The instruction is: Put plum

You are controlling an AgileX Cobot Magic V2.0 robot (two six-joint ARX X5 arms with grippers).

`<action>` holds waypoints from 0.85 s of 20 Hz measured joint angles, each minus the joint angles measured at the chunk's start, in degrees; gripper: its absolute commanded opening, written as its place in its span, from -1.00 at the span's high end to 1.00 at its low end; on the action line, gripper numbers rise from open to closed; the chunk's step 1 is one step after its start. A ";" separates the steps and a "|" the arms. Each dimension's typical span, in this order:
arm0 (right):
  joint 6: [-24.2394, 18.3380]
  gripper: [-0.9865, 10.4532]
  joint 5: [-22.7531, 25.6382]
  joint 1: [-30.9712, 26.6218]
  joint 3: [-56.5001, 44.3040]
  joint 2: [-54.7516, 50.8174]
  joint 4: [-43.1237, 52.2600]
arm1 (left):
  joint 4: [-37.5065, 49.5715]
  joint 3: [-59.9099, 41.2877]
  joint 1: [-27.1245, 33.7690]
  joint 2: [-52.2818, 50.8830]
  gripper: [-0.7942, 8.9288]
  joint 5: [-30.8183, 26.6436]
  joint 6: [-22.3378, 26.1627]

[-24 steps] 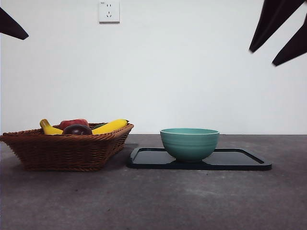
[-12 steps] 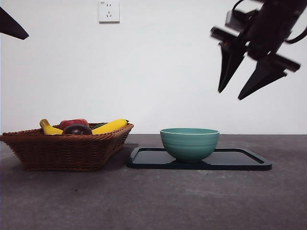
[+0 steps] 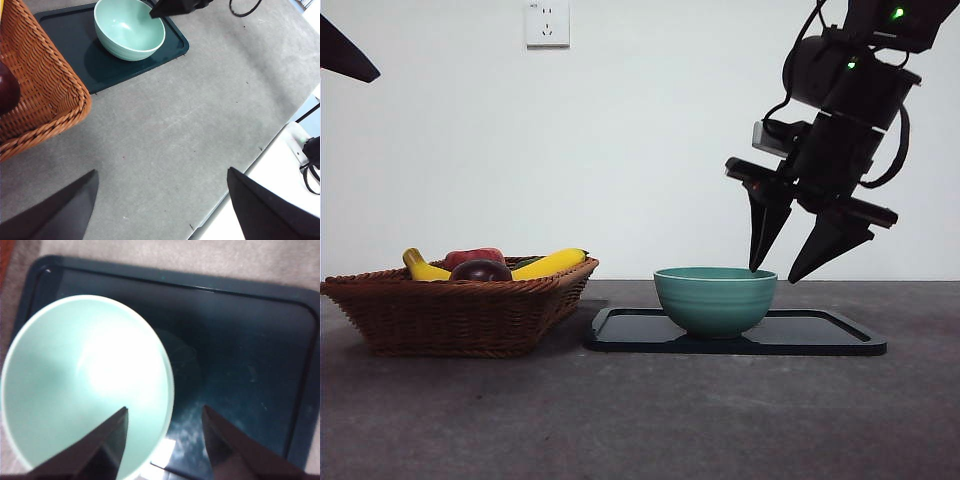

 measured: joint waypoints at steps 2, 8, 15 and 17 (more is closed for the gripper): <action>-0.39 0.45 0.11 0.24 0.02 0.48 0.87 | 0.00 0.00 0.00 0.00 0.00 0.00 0.00; -0.76 0.67 0.11 0.28 0.07 2.67 2.54 | -0.02 0.00 0.00 0.00 0.00 0.00 0.00; -0.94 0.82 1.29 0.28 0.07 2.71 5.73 | -0.04 0.00 0.00 0.00 0.00 0.00 0.00; -0.96 0.82 1.51 0.26 0.07 2.40 5.95 | -0.68 0.00 0.00 0.00 0.00 0.00 0.00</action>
